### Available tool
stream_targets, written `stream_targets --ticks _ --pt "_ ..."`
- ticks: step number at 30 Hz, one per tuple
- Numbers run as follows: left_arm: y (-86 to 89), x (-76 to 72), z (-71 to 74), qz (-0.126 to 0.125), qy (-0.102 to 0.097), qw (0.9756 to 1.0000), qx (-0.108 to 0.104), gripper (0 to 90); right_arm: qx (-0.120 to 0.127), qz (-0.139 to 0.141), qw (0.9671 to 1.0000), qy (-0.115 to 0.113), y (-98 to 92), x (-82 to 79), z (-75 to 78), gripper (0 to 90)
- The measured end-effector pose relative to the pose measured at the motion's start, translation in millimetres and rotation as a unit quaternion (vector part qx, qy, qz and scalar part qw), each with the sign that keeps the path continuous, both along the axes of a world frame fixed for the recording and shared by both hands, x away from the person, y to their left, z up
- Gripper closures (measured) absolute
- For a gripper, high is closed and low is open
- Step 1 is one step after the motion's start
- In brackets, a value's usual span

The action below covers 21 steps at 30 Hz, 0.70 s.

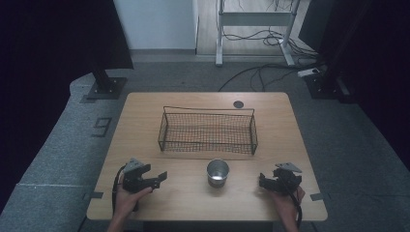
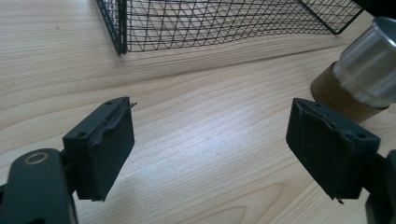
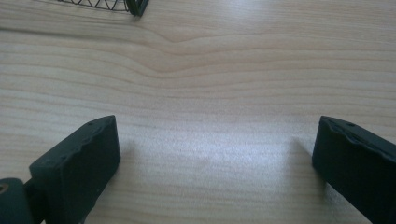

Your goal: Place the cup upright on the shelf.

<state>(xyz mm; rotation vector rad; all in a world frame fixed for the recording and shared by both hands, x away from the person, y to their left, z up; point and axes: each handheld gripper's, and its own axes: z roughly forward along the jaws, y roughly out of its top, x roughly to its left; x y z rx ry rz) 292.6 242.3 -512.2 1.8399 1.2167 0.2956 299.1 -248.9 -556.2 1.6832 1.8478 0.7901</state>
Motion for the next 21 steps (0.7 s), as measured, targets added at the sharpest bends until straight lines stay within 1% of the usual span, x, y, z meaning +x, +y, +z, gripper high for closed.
stream_targets --ticks 6,16,21 --pt "0.3 0.6 -1.8 0.001 0.003 1.0 0.002 15.5 0.001 0.008 1.0 -0.005 -0.5 -3.2 0.3 4.0" --pt "0.5 -0.9 1.2 0.001 -0.001 1.0 -0.003 15.5 0.001 0.009 0.9999 -0.006 -0.7 -5.0 0.4 4.9" --pt "2.0 -1.8 4.6 0.003 -0.007 0.9999 -0.008 15.5 0.0 0.008 0.9999 -0.007 -0.4 -5.6 0.3 5.3"
